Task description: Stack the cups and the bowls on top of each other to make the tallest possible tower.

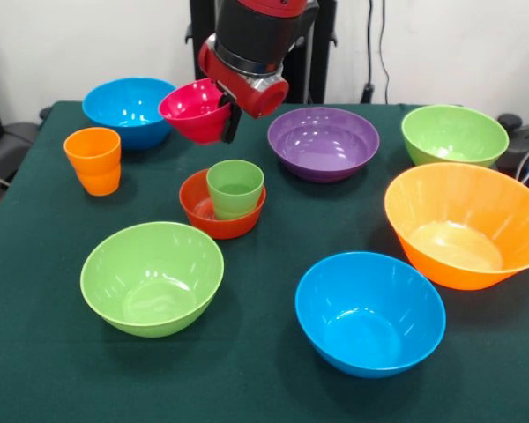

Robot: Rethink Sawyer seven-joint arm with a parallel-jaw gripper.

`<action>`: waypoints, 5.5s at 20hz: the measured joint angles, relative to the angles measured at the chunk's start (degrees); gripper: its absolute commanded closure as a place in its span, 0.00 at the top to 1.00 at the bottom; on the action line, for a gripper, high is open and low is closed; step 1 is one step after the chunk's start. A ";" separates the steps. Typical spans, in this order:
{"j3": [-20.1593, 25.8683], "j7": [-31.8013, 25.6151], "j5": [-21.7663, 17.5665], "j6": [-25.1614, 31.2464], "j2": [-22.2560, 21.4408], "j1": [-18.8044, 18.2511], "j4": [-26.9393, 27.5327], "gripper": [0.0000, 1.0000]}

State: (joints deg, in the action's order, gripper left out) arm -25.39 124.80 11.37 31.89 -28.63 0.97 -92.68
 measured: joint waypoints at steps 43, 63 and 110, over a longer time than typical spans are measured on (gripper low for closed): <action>0.86 0.00 2.12 -2.36 0.08 0.81 0.00 0.00; 2.03 0.00 3.50 -6.24 0.84 0.81 0.10 0.00; -0.27 0.00 6.54 -4.24 8.20 3.64 4.52 0.00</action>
State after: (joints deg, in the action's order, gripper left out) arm -25.66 124.80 17.90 27.65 -20.43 4.61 -88.16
